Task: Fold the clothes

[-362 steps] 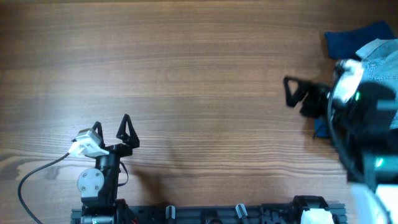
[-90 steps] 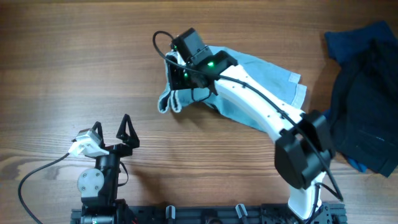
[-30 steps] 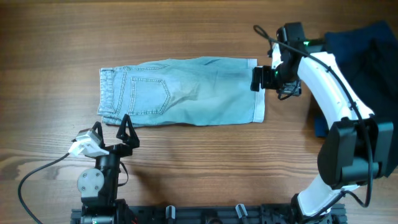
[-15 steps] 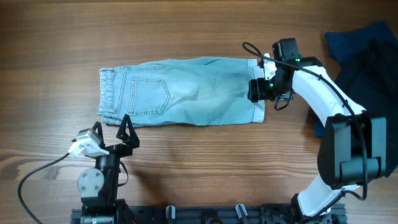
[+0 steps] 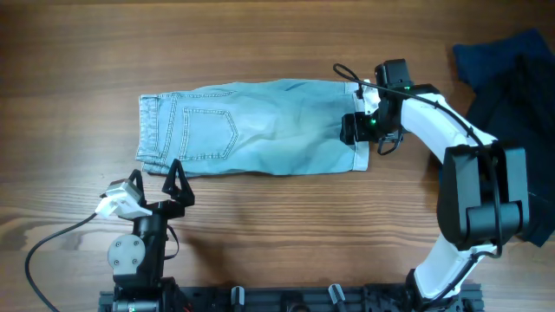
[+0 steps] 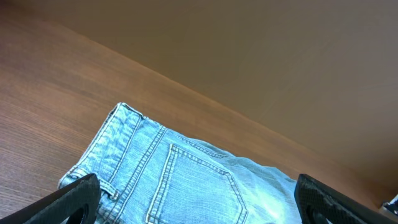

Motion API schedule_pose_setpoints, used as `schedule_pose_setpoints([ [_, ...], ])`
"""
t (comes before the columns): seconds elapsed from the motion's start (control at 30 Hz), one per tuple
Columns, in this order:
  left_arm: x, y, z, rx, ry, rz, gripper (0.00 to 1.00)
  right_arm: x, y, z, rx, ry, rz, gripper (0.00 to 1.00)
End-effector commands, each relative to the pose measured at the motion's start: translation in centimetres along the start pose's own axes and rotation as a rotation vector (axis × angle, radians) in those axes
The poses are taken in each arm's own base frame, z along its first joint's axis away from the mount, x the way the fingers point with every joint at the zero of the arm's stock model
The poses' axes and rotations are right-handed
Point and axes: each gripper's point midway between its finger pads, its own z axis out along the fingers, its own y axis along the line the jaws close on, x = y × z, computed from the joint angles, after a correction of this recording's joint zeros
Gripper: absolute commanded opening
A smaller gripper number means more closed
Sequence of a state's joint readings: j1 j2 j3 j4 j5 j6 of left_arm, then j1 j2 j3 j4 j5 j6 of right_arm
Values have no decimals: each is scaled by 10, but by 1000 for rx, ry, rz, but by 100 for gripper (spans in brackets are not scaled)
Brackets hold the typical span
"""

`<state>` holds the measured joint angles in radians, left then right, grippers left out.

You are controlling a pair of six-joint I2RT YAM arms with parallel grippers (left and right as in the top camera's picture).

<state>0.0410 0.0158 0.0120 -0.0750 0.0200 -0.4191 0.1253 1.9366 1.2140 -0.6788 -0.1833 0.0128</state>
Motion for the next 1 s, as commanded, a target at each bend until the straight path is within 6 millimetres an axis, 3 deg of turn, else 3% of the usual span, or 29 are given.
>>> schedule_pose_setpoints([
  [0.0,4,-1,0,6,12,23,100,12,7,22,-58,59,-2,83],
  [0.13,4,-1,0,6,11,23,100,9,16,22,-113,44,-6,63],
  [0.17,4,-1,0,6,11,23,100,8,17,22,-115,42,-5,54],
  [0.2,4,-1,0,6,11,23,100,8,18,22,-115,40,-7,39],
  [0.33,4,-1,0,6,12,23,100,8,17,22,-112,41,10,6],
  [0.57,4,-1,0,6,11,23,100,-2,12,9,-94,34,92,4],
  [0.8,4,-1,0,6,11,23,100,-9,-22,-36,137,27,141,4],
  [0.97,4,-1,0,6,11,23,100,1,-44,-47,280,44,199,4],
])
